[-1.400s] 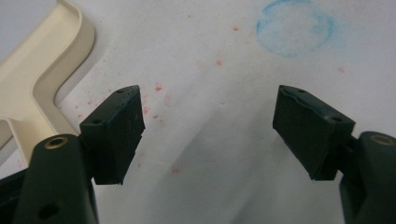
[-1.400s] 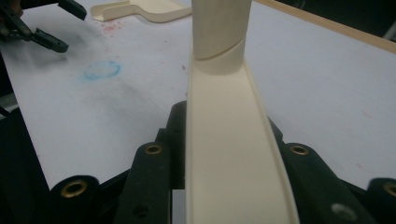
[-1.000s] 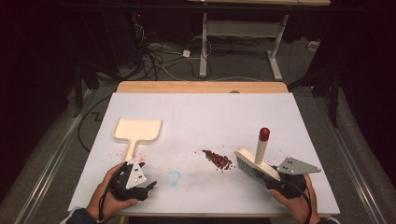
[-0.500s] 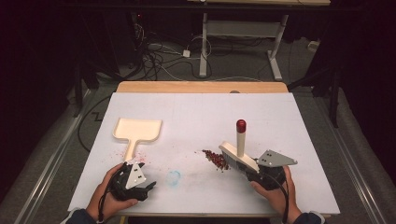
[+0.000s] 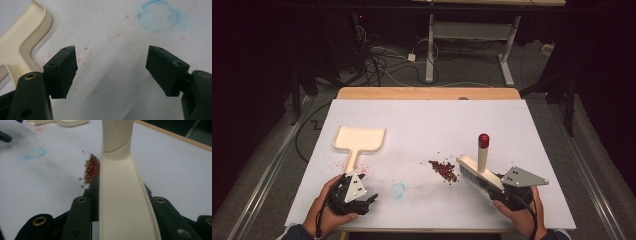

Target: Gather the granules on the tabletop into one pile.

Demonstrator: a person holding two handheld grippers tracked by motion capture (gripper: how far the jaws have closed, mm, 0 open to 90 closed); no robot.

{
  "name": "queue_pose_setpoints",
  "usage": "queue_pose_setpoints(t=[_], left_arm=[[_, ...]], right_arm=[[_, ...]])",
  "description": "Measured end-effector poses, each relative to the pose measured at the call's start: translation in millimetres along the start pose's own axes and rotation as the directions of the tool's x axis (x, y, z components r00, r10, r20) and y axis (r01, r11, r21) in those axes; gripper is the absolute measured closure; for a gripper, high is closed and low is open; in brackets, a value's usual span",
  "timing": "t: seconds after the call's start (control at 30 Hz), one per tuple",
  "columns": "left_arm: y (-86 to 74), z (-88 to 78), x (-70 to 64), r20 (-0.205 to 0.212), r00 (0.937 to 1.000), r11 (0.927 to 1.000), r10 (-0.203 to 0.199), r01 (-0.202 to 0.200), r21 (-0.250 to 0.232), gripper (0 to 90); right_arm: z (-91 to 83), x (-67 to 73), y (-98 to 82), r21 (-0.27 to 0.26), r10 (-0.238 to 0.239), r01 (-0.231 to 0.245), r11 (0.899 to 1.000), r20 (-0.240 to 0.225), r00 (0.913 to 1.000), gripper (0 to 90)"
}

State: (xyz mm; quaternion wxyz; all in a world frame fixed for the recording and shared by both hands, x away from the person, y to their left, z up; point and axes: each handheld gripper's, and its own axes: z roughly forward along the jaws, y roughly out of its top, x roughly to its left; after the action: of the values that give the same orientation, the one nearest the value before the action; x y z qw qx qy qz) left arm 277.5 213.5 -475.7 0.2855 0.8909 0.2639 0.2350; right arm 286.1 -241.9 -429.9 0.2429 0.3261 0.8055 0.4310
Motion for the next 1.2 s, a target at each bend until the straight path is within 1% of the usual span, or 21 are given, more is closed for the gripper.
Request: queue_pose_setpoints(t=[0.07, 0.1, 0.17, 0.23, 0.27, 0.3, 0.4, 0.43, 0.47, 0.53, 0.57, 0.63, 0.7, 0.73, 0.83, 0.87, 0.93, 0.97, 1.03, 1.1, 1.2], left_arm=[[1.4, 1.5, -0.6, 0.002, 1.0, 1.0, 0.0, 0.0, -0.003, 24.1], [2.5, 1.8, -0.6, 0.004, 1.0, 1.0, 0.007, -0.007, 0.0, 24.1], [3.9, 3.2, -1.7, 0.006, 1.0, 1.0, 0.008, -0.008, -0.003, 24.1], [4.6, 4.2, -1.4, 0.009, 0.9998, 0.9999, 0.015, -0.016, 0.004, 24.1], [4.6, 4.8, -1.2, 0.01, 0.9999, 0.9999, 0.013, -0.013, 0.005, 24.1], [4.3, 5.5, -1.1, 0.011, 0.9999, 1.0, 0.007, -0.007, 0.003, 24.1], [2.7, 5.2, -0.4, 0.013, 0.9999, 0.9999, 0.008, -0.009, 0.009, 24.1], [1.9, 4.6, -0.4, 0.012, 0.9999, 0.9999, 0.007, -0.007, 0.008, 24.1], [1.4, 4.0, -0.3, 0.013, 0.9999, 0.9999, 0.006, -0.006, 0.009, 24.1], [0.3, 3.0, -0.6, 0.01, 0.9999, 1.0, 0.003, -0.003, 0.009, 24.1], [0.1, 2.7, -0.7, 0.008, 1.0, 0.9999, 0.003, -0.003, 0.01, 24.1], [0.2, 2.0, -0.7, 0.002, 1.0, 0.9999, -0.001, 0.001, 0.012, 24.1], [0.4, 1.5, -0.2, -0.005, 1.0, 0.9999, -0.007, 0.007, 0.012, 24.1], [0.5, 1.5, 0.0, -0.005, 0.9999, 0.9999, -0.009, 0.009, 0.011, 24.1], [1.0, 2.1, 1.2, -0.006, 0.9998, 0.9998, -0.017, 0.018, 0.01, 24.1], [1.3, 2.6, 1.5, -0.007, 0.9998, 0.9998, -0.017, 0.017, 0.011, 24.1], [2.1, 3.7, 1.7, -0.005, 0.9998, 0.9997, -0.02, 0.02, 0.01, 24.1], [2.4, 3.9, 1.9, -0.005, 0.9998, 0.9997, -0.019, 0.019, 0.012, 24.1], [3.0, 4.5, 2.1, -0.002, 0.9999, 0.9998, -0.017, 0.017, 0.014, 24.1], [3.0, 5.3, 2.2, 0.001, 0.9998, 0.9997, -0.019, 0.019, 0.014, 24.1], [1.8, 6.5, 2.3, 0.004, 0.9998, 0.9996, -0.019, 0.019, 0.02, 24.1]], right_arm=[[7.6, -7.2, 0.8, -0.013, 0.018, -0.018, 1.0, 0.026, 0.9995, 67.8], [13.3, -10.5, 2.0, -0.022, 0.02, -0.019, 1.0, 0.039, 0.999, 67.8], [26.1, -16.9, 5.2, -0.032, 0.012, -0.01, 0.999, 0.058, 0.9983, 67.8], [38.5, -22.8, 8.5, -0.039, -0.013, 0.016, 0.999, 0.081, 0.9967, 67.8], [44.2, -25.3, 9.9, -0.043, -0.029, 0.033, 0.999, 0.097, 0.9948, 67.8], [50.0, -27.7, 11.0, -0.044, -0.027, 0.032, 0.999, 0.103, 0.9943, 67.8], [65.5, -29.5, 11.4, -0.037, -0.012, 0.016, 0.999, 0.092, 0.9956, 67.8], [69.0, -27.4, 11.3, -0.033, -0.015, 0.018, 0.999, 0.074, 0.9971, 67.8], [71.6, -21.9, 11.8, -0.029, -0.025, 0.027, 0.999, 0.051, 0.9984, 67.8], [73.1, -11.8, 14.0, -0.014, -0.067, 0.068, 0.998, 0.038, 0.997, 67.7], [73.3, -5.1, 15.4, -0.019, -0.085, 0.085, 0.996, 0.021, 0.9962, 67.8], [73.3, 2.4, 17.9, -0.023, -0.101, 0.101, 0.995, 0.004, 0.9948, 67.8], [72.9, 8.2, 21.3, -0.021, -0.127, 0.127, 0.992, 0.002, 0.9919, 67.8], [73.2, 9.9, 23.4, -0.019, -0.144, 0.145, 0.989, 0.013, 0.9894, 67.8], [74.5, 7.5, 28.8, -0.027, -0.151, 0.152, 0.988, 0.025, 0.9882, 67.8], [75.5, 5.3, 31.7, -0.033, -0.152, 0.153, 0.988, 0.034, 0.9878, 67.8], [79.7, -1.1, 38.7, -0.053, -0.141, 0.142, 0.988, 0.031, 0.9895, 67.8], [83.2, -4.9, 41.8, -0.067, -0.139, 0.14, 0.988, 0.02, 0.9901, 67.8], [92.5, -12.8, 46.6, -0.096, -0.143, 0.139, 0.986, -0.035, 0.9891, 67.8], [103.6, -15.4, 49.4, -0.11, -0.167, 0.163, 0.98, -0.031, 0.9854, 67.8], [120.0, -16.9, 49.7, -0.086, -0.211, 0.207, 0.975, -0.038, 0.9768, 67.8]])
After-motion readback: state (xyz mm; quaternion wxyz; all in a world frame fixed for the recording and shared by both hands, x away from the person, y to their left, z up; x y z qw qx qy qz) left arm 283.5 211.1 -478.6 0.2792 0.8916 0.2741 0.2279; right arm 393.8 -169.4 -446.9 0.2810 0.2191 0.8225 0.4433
